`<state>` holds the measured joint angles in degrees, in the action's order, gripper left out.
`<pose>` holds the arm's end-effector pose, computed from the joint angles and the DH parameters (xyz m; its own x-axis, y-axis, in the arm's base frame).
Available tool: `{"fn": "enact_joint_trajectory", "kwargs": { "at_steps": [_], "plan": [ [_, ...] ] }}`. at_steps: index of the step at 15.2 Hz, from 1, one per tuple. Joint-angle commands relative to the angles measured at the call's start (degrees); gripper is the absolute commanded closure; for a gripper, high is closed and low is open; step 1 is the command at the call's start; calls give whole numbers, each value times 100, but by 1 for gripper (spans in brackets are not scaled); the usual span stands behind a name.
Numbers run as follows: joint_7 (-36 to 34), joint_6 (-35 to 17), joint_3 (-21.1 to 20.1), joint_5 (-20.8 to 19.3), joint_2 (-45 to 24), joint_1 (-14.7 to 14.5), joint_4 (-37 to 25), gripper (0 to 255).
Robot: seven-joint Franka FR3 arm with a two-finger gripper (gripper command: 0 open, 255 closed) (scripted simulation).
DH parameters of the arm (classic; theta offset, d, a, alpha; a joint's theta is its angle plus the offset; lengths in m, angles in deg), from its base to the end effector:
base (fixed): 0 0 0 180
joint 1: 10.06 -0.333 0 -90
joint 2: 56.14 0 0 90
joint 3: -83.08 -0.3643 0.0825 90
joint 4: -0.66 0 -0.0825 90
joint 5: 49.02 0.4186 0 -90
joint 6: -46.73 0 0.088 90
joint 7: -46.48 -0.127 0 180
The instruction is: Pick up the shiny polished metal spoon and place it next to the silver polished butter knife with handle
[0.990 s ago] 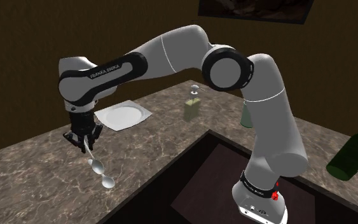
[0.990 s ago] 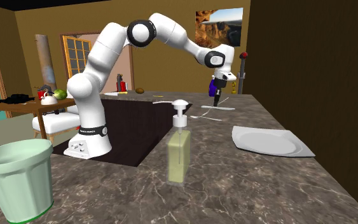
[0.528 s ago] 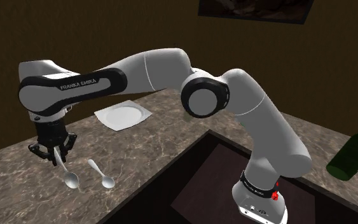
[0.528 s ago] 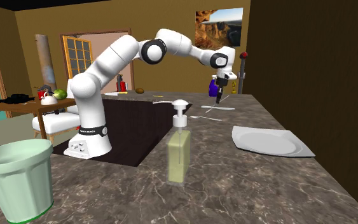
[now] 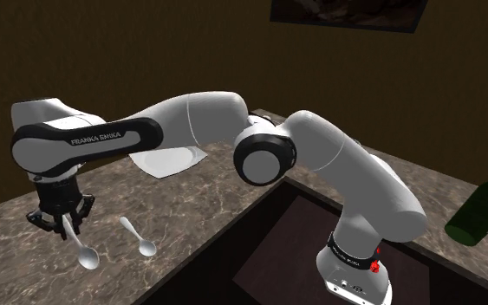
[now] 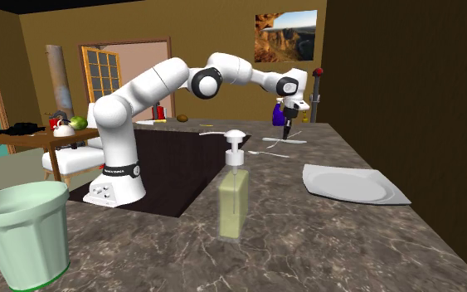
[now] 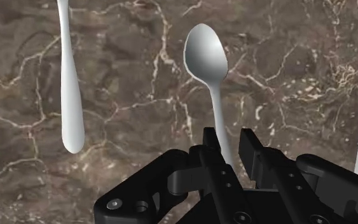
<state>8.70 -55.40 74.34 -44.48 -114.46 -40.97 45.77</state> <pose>0.6976 0.5114 0.3143 0.9889 -0.0443 -0.1417 -0.0656 -0.9865 -0.1500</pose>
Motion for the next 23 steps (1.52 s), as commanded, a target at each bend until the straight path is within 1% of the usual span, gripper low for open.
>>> {"fn": "enact_joint_trajectory", "kwargs": {
  "at_steps": [1,8,16,17,22,23],
  "plan": [
    [15,-138,1,2,-27,0,108,255],
    [78,-550,8,5,-169,8,384,255],
    [78,-550,8,5,-169,8,384,255],
    [76,-545,8,5,-171,6,377,0],
    [78,-550,8,5,-169,8,384,0],
    [75,-399,8,5,-118,23,285,0]
  ]
}}
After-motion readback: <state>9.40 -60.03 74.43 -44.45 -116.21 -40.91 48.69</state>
